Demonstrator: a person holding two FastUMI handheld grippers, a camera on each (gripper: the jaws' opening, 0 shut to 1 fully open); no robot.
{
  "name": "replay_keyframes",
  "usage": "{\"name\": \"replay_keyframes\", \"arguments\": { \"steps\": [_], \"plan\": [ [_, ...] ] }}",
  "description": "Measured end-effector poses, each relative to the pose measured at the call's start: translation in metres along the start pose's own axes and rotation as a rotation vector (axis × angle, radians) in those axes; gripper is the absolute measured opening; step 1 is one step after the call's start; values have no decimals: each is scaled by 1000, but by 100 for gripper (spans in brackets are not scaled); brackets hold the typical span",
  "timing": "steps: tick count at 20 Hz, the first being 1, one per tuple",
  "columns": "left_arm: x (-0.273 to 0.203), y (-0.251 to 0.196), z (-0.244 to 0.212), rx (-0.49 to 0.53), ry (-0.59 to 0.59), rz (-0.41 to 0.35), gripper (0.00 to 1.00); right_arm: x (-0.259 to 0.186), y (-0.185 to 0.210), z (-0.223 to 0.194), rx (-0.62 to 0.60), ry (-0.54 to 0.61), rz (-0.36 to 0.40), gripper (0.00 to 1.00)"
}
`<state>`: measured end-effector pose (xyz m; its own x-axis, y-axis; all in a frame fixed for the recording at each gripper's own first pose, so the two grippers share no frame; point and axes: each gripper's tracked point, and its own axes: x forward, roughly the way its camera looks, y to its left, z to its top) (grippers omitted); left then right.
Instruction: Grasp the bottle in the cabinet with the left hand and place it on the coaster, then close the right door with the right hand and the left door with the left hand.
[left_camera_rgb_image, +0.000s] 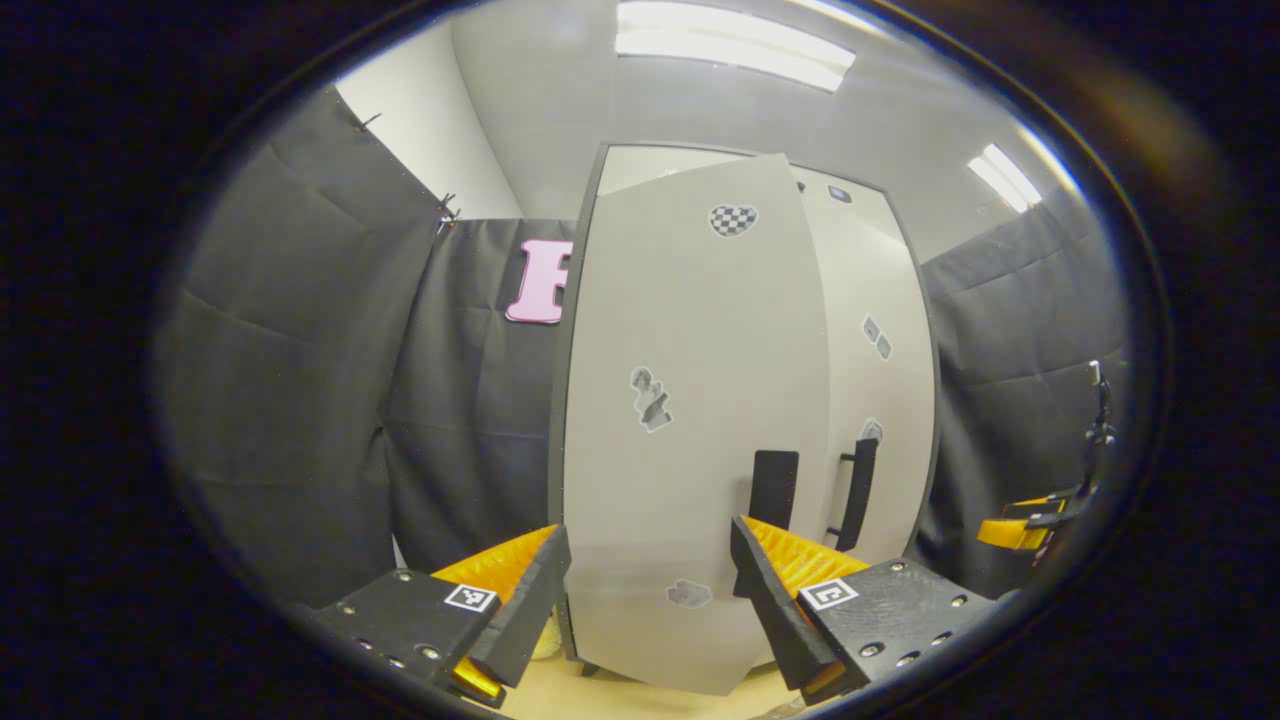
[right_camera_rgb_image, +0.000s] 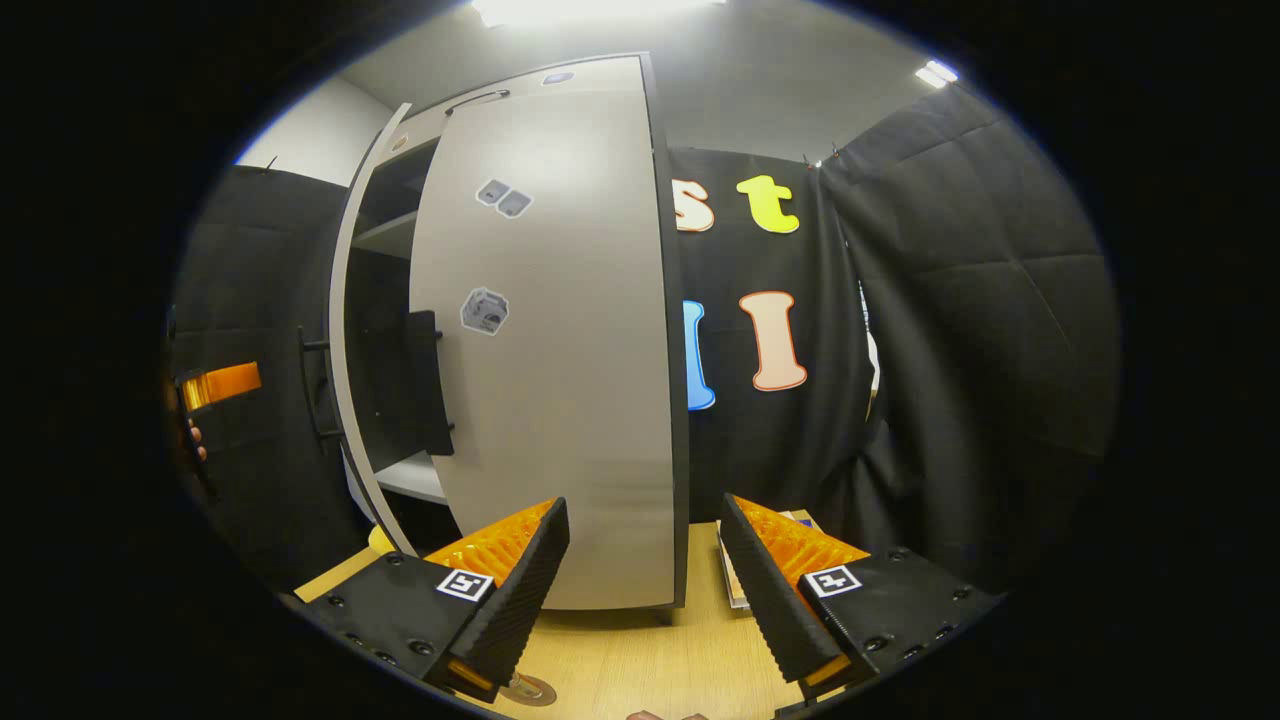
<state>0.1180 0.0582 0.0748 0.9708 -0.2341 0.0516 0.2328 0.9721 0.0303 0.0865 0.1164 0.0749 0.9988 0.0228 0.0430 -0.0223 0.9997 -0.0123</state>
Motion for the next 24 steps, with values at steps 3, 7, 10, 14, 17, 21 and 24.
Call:
{"name": "replay_keyframes", "arguments": {
  "steps": [3,7,10,14,17,21,24],
  "plan": [
    [-22,14,20,20,-31,9,100,0,-1,26,7,-51,-19,97],
    [-37,25,36,44,-56,55,99,-3,-3,56,26,-124,-32,97],
    [-42,20,29,-38,-43,18,100,-10,0,52,27,-106,-11,99],
    [-50,22,20,39,-18,45,99,-20,-3,34,36,-87,-40,98],
    [-51,23,13,14,16,46,100,-24,-1,17,42,-60,-57,97],
    [-55,26,11,-18,28,74,100,-24,1,11,52,-54,-82,98],
    [-54,22,6,-38,31,85,96,-22,2,12,49,-60,-99,98]
  ]
}}
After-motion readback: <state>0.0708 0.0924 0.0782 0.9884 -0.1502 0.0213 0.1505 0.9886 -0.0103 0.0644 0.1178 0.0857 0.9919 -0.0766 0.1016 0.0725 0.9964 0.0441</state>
